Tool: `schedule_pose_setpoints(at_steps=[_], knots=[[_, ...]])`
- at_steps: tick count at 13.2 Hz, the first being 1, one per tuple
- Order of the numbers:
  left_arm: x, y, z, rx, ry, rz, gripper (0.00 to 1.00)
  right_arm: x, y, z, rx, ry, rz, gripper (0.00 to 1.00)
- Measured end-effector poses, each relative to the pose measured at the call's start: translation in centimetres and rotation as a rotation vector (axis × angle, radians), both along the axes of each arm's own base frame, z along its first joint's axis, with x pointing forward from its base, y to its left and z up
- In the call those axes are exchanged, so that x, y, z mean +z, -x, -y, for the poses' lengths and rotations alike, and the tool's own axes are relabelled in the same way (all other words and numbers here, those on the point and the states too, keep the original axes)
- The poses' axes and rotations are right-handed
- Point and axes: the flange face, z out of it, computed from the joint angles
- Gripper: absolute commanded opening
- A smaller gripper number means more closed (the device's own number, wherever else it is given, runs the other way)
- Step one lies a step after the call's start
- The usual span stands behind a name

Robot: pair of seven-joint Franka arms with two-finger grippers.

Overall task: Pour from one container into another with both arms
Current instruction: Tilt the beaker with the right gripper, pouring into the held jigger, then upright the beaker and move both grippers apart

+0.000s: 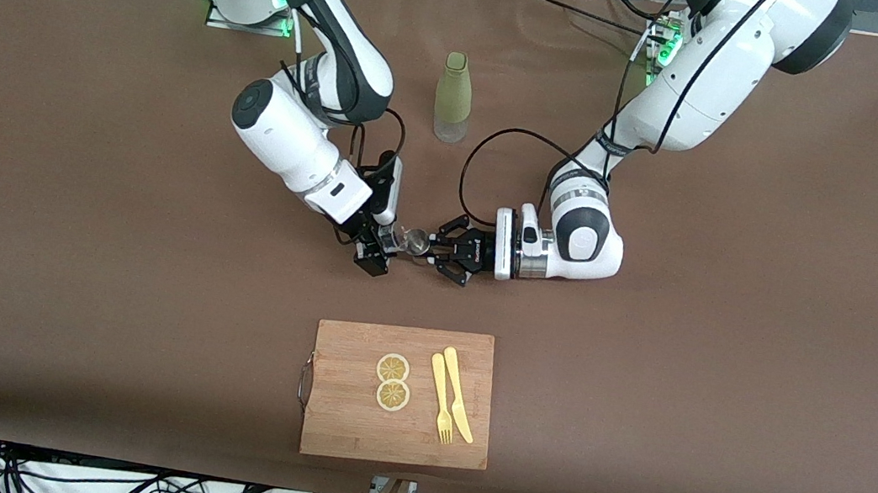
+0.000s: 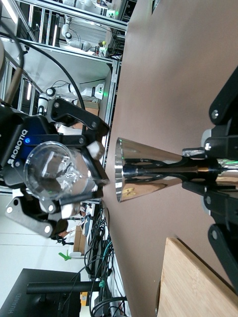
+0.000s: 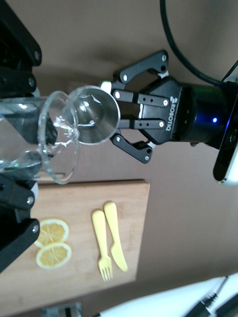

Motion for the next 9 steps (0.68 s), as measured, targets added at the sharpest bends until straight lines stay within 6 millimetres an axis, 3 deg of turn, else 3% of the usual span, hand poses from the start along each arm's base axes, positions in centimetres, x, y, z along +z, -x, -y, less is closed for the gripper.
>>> schedule_pose_setpoints(at_steps=[5,9], knots=[[-0.2,-0.3,-0.9,0.003,0.013,0.011,0.00,2.8,-2.0,5.7,-0.069,-0.074,-0.262,0.12],[-1.4,-0.1,-4.5,-0.030,0.050,0.061,0.00,3.8,-4.1,10.3,-0.103,-0.159,-0.353,0.12]])
